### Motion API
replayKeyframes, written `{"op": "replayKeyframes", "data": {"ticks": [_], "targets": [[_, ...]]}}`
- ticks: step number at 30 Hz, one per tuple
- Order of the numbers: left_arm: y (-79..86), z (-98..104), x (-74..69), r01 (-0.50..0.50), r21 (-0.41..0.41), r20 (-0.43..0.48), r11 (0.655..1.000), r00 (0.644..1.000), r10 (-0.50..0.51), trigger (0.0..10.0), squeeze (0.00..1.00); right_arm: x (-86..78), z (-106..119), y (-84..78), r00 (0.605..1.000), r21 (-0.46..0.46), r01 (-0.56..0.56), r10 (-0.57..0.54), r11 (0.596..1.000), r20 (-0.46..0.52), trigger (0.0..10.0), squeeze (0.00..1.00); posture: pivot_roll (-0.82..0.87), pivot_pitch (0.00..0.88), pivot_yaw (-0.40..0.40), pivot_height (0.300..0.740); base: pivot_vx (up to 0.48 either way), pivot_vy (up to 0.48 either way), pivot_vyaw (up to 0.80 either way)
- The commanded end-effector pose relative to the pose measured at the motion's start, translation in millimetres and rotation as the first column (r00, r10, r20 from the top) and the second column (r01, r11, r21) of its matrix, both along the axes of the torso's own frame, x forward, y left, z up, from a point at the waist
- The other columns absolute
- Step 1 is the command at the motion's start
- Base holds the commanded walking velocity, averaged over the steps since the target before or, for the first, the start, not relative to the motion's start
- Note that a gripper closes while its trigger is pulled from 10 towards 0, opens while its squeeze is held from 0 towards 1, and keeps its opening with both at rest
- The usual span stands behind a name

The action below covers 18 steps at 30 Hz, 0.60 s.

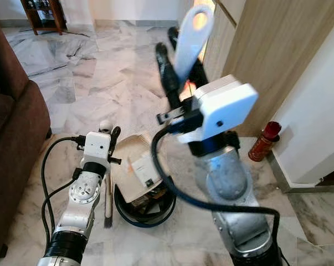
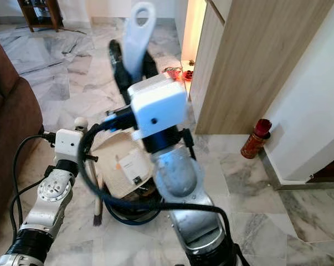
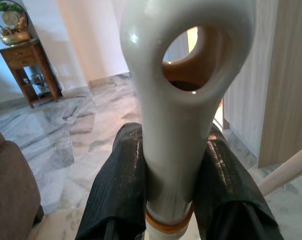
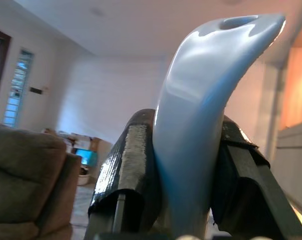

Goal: Sweep floor

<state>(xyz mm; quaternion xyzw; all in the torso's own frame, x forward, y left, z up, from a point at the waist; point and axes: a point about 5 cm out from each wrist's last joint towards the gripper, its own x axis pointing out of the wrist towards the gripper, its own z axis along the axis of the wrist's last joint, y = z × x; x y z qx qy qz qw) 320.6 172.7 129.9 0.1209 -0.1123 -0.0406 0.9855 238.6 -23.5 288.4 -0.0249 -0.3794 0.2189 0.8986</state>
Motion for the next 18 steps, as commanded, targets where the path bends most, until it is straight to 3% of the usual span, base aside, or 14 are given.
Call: {"op": "replayKeyframes", "data": {"ticks": [1, 6, 18], "targets": [[-2.2, 8, 0.0, 0.016, 0.010, 0.040, 1.000, 0.999, -0.017, 10.0, 0.00, -15.0, 18, -2.4, 0.992, 0.037, -0.003, -0.001, 0.999, 0.130, 10.0, 0.00, -0.04, 0.123, -0.041, 0.740, 0.000, 0.000, 0.00], [-3.2, 8, -0.7, 0.022, 0.009, 0.038, 1.000, 0.999, -0.022, 10.0, 0.00, -21.3, 16, 3.5, 0.980, -0.031, 0.016, -0.009, 0.999, 0.200, 10.0, 0.00, -0.04, 0.113, -0.041, 0.740, 0.000, 0.000, 0.00], [-4.0, 8, -0.4, 0.029, 0.009, 0.038, 1.000, 0.999, -0.029, 10.0, 0.00, -24.6, 13, 8.3, 0.972, -0.068, 0.018, -0.002, 0.998, 0.235, 10.0, 0.00, -0.04, 0.107, -0.040, 0.740, 0.000, 0.000, 0.00]]}}
